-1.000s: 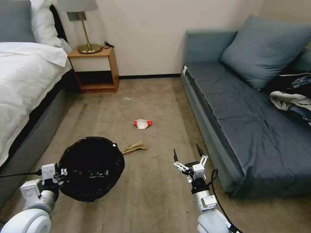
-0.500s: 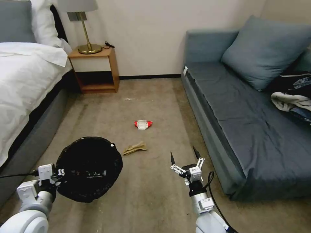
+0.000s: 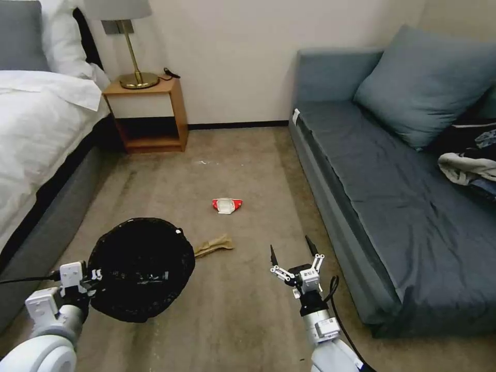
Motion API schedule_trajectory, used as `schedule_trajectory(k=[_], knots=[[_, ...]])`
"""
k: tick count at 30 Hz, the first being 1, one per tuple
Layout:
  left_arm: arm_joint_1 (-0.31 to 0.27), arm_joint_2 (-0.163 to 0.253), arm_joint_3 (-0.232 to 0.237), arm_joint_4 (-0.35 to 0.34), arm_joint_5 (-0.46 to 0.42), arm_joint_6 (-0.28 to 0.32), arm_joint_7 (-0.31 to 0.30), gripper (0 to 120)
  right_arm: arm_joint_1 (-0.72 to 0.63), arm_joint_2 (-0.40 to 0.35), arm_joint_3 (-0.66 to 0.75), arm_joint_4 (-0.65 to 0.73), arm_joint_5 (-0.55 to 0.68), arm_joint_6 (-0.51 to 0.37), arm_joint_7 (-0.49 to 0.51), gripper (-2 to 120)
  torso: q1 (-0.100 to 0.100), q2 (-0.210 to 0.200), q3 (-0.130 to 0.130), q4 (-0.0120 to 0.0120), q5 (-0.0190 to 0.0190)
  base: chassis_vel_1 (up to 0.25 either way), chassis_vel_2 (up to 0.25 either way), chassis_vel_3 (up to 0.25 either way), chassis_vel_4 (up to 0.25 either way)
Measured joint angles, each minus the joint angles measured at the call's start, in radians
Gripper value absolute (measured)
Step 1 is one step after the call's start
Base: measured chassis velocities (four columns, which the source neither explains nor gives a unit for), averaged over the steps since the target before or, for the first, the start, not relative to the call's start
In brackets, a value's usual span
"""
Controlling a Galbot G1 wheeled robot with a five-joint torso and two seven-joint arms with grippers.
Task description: Pick up the trash bin, then pick up the garbage on the floor and place it into the trash bin.
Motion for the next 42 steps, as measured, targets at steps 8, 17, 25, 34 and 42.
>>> schedule_trajectory(k=[8, 17, 25, 34, 42], knots=[[-0.001, 0.001, -0.007, 0.007, -0.004, 0.0, -0.003, 3, 0.004, 0.002, -0.004, -0.005, 0.001, 0.0, -0.003, 100, 0.0, 0.0, 0.0, 0.0, 0.0, -0.073, 0.076, 0.068, -0.074], [-0.012, 0.002, -0.01, 0.019, -0.013, 0.005, -0.009, 3, 0.019, 0.002, -0.01, -0.023, 0.008, 0.001, -0.004, 100, 0.0, 0.0, 0.0, -0.0001, 0.0, -0.092, 0.082, 0.085, -0.083], [-0.023, 0.018, -0.019, 0.021, -0.04, 0.025, -0.021, 3, 0.031, 0.002, -0.012, -0.035, 0.017, 0.001, -0.005, 100, 0.0, 0.0, 0.0, -0.0001, 0.0, -0.084, 0.106, 0.094, -0.092], [-0.028, 0.023, -0.018, 0.032, -0.043, 0.027, -0.021, 3, 0.04, 0.005, -0.015, -0.049, 0.024, 0.001, -0.006, 100, 0.0, 0.0, 0.0, 0.0, 0.0, -0.086, 0.075, 0.083, -0.081], [-0.03, 0.023, -0.016, 0.036, -0.043, 0.028, -0.021, 3, 0.048, 0.007, -0.018, -0.058, 0.026, 0.002, -0.006, 100, 0.0, 0.0, 0.0, -0.0001, 0.0, -0.084, 0.092, 0.09, -0.093]])
